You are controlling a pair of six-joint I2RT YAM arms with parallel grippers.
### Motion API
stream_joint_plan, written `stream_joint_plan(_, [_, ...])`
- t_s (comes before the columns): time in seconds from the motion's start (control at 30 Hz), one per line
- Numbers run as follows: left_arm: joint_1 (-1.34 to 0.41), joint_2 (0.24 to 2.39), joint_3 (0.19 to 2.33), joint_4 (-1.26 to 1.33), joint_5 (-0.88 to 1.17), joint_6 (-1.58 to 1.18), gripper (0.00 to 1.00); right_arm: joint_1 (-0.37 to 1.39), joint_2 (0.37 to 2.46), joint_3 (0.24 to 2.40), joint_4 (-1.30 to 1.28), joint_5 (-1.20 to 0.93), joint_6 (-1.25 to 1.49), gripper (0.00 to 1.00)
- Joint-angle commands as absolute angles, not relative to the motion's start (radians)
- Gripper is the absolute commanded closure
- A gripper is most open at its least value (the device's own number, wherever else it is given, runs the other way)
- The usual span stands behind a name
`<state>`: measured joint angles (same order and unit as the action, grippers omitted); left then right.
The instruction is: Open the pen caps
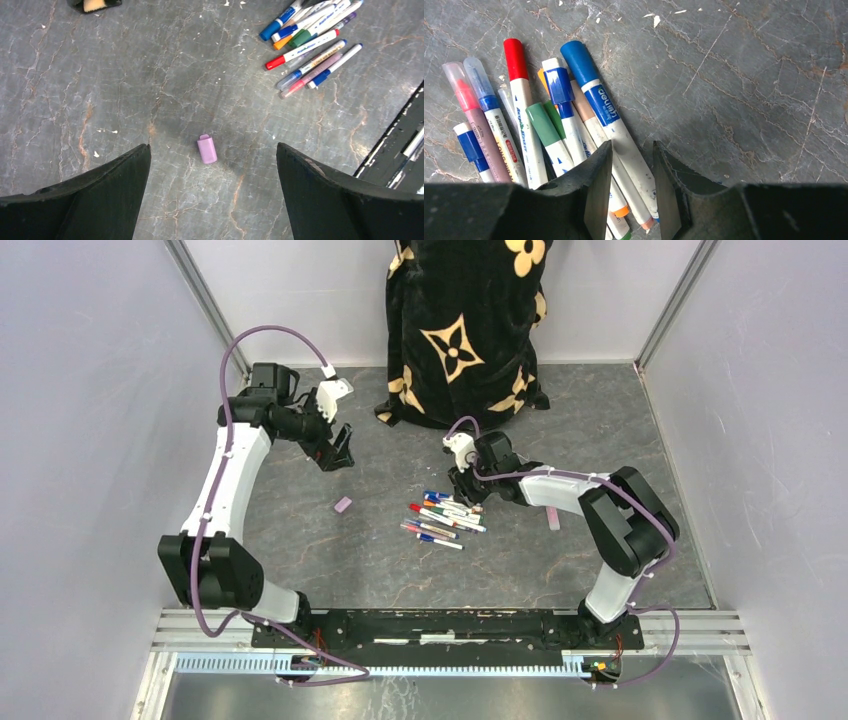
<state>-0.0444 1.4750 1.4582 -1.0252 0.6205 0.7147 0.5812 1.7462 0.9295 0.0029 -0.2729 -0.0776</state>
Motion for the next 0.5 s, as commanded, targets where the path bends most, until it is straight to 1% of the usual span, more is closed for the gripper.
stream_joint_plan(0.0, [-0.042, 1.427, 1.492, -1.083, 0.671, 0.724, 0.0, 0.584, 1.758, 0.939, 0.044, -0.28, -0.103, 0.6])
stream_joint_plan(0.07, [-0.041, 1.427, 1.502, -1.104, 0.672, 0.741, 0.0, 0.584, 1.761, 0.924, 0.055, -0.266, -0.107, 0.61])
stream_joint_plan(0.17, [-0.042, 1.429, 1.517, -1.143, 0.682, 0.774, 0.0, 0.585, 1.77, 0.916, 0.067, -0.246, -0.109, 0.67])
stream_joint_plan(0.33, [-0.042, 1.454, 1.581, -1.231, 0.686, 0.838, 0.0, 0.585, 1.783, 0.922, 0.078, -0.229, -0.107, 0.83])
stream_joint_plan(0.47, [-0.042, 1.454, 1.581, -1.245, 0.712, 0.852, 0.0, 0.585, 1.788, 0.926, 0.083, -0.222, -0.105, 0.87])
